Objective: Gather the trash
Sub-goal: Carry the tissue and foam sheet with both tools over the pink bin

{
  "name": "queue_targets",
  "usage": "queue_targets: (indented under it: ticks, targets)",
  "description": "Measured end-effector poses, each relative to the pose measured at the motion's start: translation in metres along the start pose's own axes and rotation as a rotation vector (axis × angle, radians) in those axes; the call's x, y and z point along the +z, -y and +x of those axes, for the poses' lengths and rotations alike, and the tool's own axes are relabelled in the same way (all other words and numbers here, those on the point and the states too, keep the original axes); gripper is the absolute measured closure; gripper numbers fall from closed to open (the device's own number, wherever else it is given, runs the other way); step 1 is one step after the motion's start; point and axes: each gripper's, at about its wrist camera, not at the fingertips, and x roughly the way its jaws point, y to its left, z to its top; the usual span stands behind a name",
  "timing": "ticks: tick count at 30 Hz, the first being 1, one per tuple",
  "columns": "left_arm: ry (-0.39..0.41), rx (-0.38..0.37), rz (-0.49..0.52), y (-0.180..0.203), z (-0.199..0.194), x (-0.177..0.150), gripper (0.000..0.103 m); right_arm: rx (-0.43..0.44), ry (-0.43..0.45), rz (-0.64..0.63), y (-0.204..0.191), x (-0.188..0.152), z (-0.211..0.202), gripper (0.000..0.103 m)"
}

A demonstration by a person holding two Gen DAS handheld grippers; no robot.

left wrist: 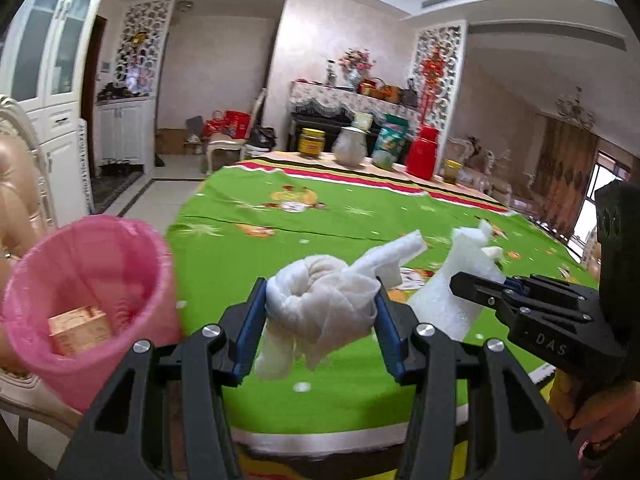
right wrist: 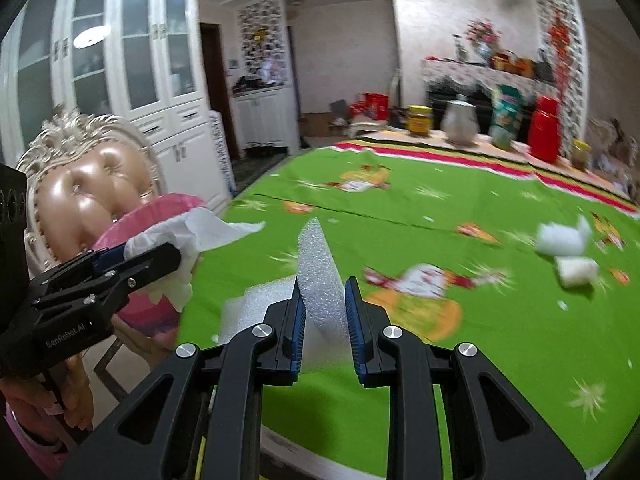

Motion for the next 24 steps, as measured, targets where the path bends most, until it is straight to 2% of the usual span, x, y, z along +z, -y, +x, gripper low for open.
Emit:
queue_targets:
  ticks: [6, 14, 18, 24]
  targets:
    - [0.035, 0.091, -0.043, -0.047, -0.023, 0.005, 0.054, 0.073, 0.015, -0.081, -0.046, 0.022, 0.023, 0.080]
    - [0.069, 0.218, -0.118, -0.125, -0.050, 0.018, 0.053, 0.179, 0.025, -0.126, -0.099, 0.051, 0.058, 0.080]
    - [0.077, 0.270, -0.148, -0.160, -0.052, 0.028, 0.052, 0.212, 0.025, -0.143, -0.120, 0.065, 0.077, 0.080]
    - [0.046, 0.300, -0.188, -0.204, -0.038, 0.040, 0.050, 0.248, -0.011, -0.196, -0.159, 0.075, 0.112, 0.080]
